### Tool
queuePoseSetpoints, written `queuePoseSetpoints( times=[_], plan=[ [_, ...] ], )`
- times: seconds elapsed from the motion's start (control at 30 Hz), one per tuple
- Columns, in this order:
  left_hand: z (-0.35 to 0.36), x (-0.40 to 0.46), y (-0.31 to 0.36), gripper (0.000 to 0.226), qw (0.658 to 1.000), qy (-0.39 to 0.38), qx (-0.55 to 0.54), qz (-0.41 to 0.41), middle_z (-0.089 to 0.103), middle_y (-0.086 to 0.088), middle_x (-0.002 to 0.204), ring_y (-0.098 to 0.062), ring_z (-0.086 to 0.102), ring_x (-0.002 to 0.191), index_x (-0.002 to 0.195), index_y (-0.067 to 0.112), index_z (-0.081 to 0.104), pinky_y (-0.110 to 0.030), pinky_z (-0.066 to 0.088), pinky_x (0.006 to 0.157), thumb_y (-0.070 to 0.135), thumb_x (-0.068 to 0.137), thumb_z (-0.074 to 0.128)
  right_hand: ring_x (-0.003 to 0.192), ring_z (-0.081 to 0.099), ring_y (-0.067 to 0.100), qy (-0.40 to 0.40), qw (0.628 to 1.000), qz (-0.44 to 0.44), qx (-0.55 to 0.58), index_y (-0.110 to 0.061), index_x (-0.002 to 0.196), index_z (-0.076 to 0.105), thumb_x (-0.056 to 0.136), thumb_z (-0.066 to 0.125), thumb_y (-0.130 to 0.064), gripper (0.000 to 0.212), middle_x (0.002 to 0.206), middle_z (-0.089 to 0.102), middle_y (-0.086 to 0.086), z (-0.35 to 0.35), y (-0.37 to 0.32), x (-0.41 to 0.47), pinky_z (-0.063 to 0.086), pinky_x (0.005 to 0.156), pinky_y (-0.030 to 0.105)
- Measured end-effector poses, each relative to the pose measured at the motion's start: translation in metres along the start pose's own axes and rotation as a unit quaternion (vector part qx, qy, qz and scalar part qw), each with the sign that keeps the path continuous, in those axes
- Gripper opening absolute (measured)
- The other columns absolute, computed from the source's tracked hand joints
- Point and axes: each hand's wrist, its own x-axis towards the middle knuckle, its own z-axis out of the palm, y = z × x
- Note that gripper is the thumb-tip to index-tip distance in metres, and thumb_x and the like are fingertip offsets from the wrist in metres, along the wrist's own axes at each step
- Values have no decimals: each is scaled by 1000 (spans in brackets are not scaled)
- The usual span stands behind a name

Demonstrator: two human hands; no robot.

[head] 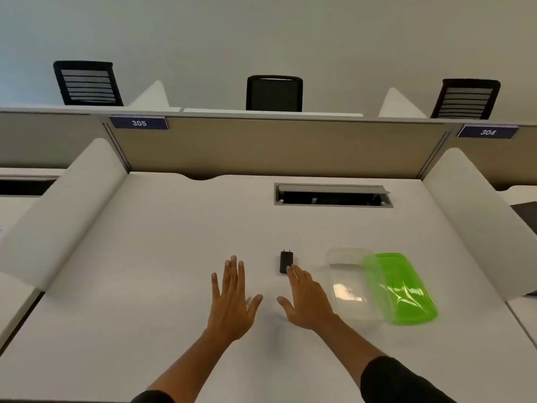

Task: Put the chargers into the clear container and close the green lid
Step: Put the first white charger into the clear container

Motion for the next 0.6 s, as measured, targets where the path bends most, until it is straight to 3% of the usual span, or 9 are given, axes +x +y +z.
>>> queuePoseSetpoints(
  times=[0.17, 0.37, 0.6],
  plan=[
    [13, -18, -21, 100, 998, -29, 10, -48, -32, -12, 175, -30, -26, 165, 165, 9, -23, -61, -6, 135, 73, 100, 17, 152, 35, 25, -77, 996, 0, -40, -16, 166, 17, 97, 57, -56, 89, 170, 24, 3, 16, 1, -4, 41, 119, 42],
    [23, -33, -44, 104, 992, -75, 8, -96, -32, -14, 175, -31, -27, 164, 165, 6, -23, -61, -6, 135, 75, 98, 15, 138, 45, 25, -82, 995, 1, -59, -16, 158, 33, 97, 59, -50, 75, 154, 41, 3, 28, 1, -5, 48, 109, 41],
    [41, -44, -54, 120, 987, -102, 2, -127, -26, -16, 177, -32, -22, 166, 165, 4, -21, -62, -4, 135, 83, 75, -23, 124, 52, 23, -70, 997, 3, -44, -16, 141, 47, 97, 61, -46, 56, 137, 50, 1, 35, -2, -2, 55, 96, 37]
  ],
)
